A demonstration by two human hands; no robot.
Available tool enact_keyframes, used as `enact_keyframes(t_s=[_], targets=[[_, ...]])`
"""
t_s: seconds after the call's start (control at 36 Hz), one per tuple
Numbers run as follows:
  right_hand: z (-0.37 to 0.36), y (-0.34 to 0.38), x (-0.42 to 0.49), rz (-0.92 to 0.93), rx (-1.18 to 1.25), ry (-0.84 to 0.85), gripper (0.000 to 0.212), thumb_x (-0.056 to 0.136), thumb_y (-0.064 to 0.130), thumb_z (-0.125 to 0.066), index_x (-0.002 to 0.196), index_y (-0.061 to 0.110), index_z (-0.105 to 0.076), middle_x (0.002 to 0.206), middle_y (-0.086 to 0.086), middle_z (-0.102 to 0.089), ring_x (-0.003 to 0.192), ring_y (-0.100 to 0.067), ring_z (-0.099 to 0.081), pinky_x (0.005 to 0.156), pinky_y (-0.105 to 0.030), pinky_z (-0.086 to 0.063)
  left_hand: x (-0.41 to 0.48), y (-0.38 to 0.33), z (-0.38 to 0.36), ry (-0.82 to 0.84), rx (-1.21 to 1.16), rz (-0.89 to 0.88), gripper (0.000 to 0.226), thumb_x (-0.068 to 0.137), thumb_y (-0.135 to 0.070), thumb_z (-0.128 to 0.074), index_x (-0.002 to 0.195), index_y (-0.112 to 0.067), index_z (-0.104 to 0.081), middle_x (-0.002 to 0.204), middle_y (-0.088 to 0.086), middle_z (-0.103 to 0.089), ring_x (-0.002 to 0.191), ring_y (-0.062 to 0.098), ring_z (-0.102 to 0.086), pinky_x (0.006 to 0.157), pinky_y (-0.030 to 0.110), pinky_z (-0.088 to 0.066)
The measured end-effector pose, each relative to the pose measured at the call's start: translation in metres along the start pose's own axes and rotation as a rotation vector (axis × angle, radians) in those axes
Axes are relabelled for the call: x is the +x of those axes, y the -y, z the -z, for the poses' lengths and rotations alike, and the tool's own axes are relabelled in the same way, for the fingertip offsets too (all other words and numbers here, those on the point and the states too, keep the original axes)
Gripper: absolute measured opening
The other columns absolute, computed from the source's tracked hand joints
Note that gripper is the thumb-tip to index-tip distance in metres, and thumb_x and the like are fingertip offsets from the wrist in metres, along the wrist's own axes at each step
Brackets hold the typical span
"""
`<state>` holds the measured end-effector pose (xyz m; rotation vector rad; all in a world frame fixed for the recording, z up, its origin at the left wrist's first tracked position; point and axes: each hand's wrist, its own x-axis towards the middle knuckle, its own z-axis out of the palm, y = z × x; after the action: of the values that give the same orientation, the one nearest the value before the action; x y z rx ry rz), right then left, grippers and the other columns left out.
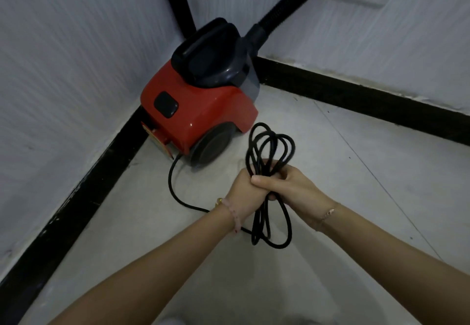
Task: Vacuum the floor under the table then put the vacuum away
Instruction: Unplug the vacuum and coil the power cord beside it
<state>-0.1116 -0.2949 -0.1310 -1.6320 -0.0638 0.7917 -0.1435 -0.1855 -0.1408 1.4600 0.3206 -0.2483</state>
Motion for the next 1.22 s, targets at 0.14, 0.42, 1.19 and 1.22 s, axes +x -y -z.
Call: enact_keyframes(t_s=[0.14, 0.42, 1.19, 1.22], targets=[[0.007, -0.015, 0.005, -0.120, 0.007, 0.072, 0.051, 0.080, 0.055, -0.062, 0.122, 0.025, -0.061, 0.112, 0.009, -0.068, 0.115, -0.005, -0.058, 0.103, -0.035, -0.038, 0.005, 0.000, 0.022, -0.059, -0.131, -0.049, 0.022, 0.093, -0.002, -0.053, 0.072, -0.006, -0.058, 0.053, -0.007, -0.057, 0.049, 0.001, -0.052, 0.049, 0.014, -0.044], [-0.032, -0.071, 0.015, -0.759, 0.515, 0.062, 0.044, 0.086, 0.024, -0.066, 0.123, 0.003, -0.057, 0.123, -0.017, -0.059, 0.096, -0.030, -0.064, 0.068, -0.040, -0.059, 0.003, -0.017, 0.054, -0.054, -0.381, -0.085, 0.027, 0.094, -0.002, -0.050, 0.070, -0.012, -0.056, 0.049, -0.003, -0.051, 0.040, 0.005, -0.041, 0.050, 0.022, -0.047], [-0.048, -0.020, -0.017, 0.018, 0.018, 0.116, 0.027, 0.102, 0.015, -0.035, 0.121, 0.024, -0.051, 0.110, 0.009, -0.070, 0.055, -0.010, -0.052, 0.048, -0.019, -0.033, -0.037, 0.055, 0.083, -0.281, -0.941, 0.375, 0.014, 0.090, -0.010, -0.057, 0.103, -0.004, -0.055, 0.096, 0.013, -0.063, 0.095, 0.025, -0.066, 0.084, 0.038, -0.058], [-0.048, -0.021, -0.017, 0.031, -0.001, 0.134, 0.027, 0.101, 0.014, -0.035, 0.121, 0.023, -0.052, 0.109, 0.007, -0.070, 0.055, -0.010, -0.052, 0.048, -0.020, -0.032, -0.037, 0.056, 0.084, -0.258, -0.955, 0.380, 0.018, 0.091, -0.011, -0.055, 0.107, -0.004, -0.053, 0.103, 0.015, -0.062, 0.102, 0.026, -0.065, 0.086, 0.037, -0.057]])
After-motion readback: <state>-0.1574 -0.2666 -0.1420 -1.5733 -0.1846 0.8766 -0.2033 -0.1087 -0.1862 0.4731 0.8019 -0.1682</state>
